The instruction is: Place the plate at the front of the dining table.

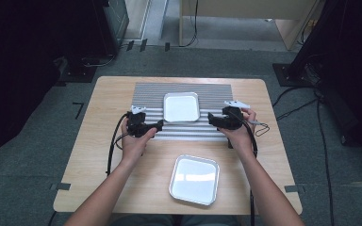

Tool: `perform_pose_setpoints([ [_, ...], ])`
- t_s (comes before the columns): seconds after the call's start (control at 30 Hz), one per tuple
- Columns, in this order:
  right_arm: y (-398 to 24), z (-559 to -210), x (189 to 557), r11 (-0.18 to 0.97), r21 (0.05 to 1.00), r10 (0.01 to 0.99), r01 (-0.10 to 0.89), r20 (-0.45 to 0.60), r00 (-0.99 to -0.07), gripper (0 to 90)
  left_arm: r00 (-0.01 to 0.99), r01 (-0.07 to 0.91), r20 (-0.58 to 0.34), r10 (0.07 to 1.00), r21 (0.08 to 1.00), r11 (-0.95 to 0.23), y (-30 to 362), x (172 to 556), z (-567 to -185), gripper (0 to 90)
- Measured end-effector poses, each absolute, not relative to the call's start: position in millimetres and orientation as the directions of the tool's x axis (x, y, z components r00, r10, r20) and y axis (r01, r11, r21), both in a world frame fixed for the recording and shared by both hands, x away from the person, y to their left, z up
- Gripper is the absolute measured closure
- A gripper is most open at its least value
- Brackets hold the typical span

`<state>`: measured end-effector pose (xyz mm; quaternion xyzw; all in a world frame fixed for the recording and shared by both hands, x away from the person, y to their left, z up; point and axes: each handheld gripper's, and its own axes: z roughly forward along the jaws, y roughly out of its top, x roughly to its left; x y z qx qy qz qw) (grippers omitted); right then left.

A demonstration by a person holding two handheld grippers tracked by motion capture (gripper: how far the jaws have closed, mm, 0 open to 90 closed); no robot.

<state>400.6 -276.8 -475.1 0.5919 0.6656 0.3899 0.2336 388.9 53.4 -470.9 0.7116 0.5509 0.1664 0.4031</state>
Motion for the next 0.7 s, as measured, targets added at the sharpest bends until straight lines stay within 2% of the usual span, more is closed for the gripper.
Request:
perform_pose_setpoints([
  [0.27,-279.4,-471.9,381.0,0.020,0.796,0.964,0.605,0.145,-0.223,7.8,0.342,0.656,-0.211,0.916,0.752,-0.072,68.7,373.2,-472.9,13.7],
  [0.43,-283.6,-471.3,366.5,0.013,0.798,0.958,0.602,0.162,-0.236,0.1,0.334,0.650,-0.194,0.922,0.757,-0.076,80.1,364.1,-474.3,13.8],
  [0.7,-297.9,-470.3,346.6,0.014,0.810,0.960,0.586,0.154,-0.235,0.0,0.318,0.665,-0.185,0.930,0.742,-0.080,99.2,351.7,-479.3,13.8],
])
